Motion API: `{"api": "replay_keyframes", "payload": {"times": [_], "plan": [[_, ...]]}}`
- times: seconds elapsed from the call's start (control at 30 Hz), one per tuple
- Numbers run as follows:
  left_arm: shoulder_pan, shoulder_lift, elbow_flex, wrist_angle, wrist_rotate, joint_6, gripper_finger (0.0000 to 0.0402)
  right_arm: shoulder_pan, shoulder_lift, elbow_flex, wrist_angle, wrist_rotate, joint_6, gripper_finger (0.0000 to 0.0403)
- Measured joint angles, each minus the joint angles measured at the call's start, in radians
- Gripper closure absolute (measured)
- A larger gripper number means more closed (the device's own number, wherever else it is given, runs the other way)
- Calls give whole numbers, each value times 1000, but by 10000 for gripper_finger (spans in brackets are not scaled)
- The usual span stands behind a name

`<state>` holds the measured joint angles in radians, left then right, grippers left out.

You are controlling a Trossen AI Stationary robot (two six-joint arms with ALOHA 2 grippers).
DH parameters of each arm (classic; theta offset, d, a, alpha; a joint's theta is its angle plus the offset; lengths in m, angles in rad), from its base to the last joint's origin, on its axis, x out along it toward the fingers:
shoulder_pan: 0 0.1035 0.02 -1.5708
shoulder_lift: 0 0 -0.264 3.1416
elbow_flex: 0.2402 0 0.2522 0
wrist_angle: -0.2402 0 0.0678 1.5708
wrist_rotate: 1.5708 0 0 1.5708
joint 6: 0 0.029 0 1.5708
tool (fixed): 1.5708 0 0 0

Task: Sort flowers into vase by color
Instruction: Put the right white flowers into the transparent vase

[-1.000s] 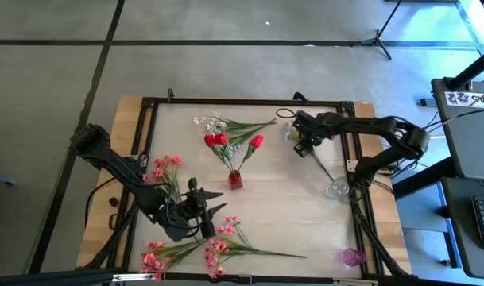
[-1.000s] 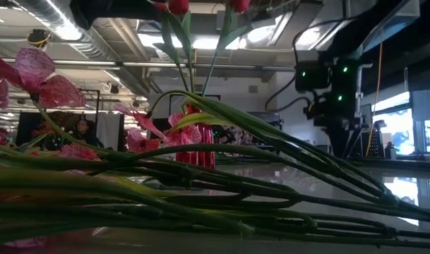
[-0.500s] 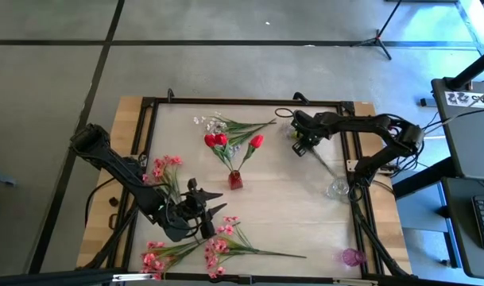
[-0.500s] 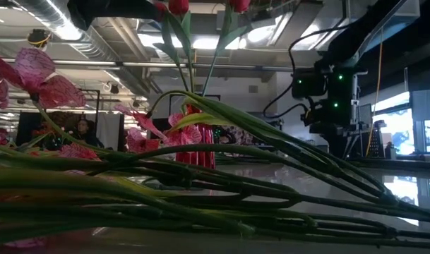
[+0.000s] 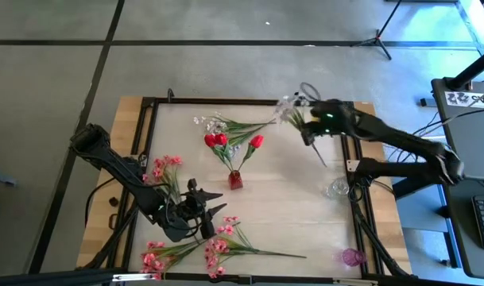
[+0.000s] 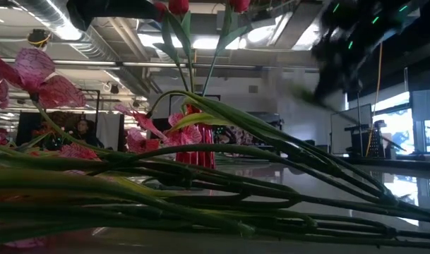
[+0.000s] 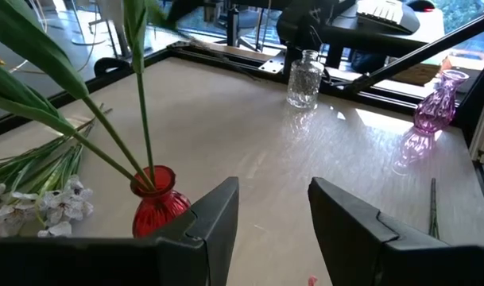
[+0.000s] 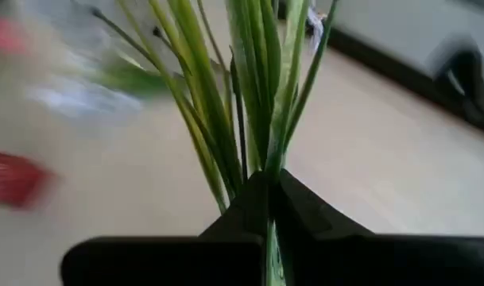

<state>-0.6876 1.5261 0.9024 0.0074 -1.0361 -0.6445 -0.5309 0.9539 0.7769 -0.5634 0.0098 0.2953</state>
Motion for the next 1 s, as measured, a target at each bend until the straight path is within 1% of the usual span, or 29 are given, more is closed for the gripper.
{"api": "replay_keyframes", "payload": {"times": [0.1, 0.27, 0.37, 0.5, 0.63, 0.77, 1.0], "plan": [[0, 0, 0, 0, -19, 0, 250, 79, -156, 0, 40, -42, 4, 390], [9, 0, 0, 0, -28, 8, 250, 185, -375, 1, 28, -55, 15, 396], [24, 0, 0, 0, -28, 8, 250, 223, -502, 1, 1, -94, 14, 398], [41, 0, 0, 0, -28, 8, 250, 253, -639, 2, -44, -182, 15, 393], [60, 0, 0, 0, -28, 19, 250, 259, -755, 2, -113, -261, 18, 398], [83, 0, 0, 0, -28, 26, 250, 256, -841, 2, -215, -321, 18, 398], [122, 0, 0, 4, -5, 26, 250, 256, -928, 2, -243, -334, 13, 398]]}}
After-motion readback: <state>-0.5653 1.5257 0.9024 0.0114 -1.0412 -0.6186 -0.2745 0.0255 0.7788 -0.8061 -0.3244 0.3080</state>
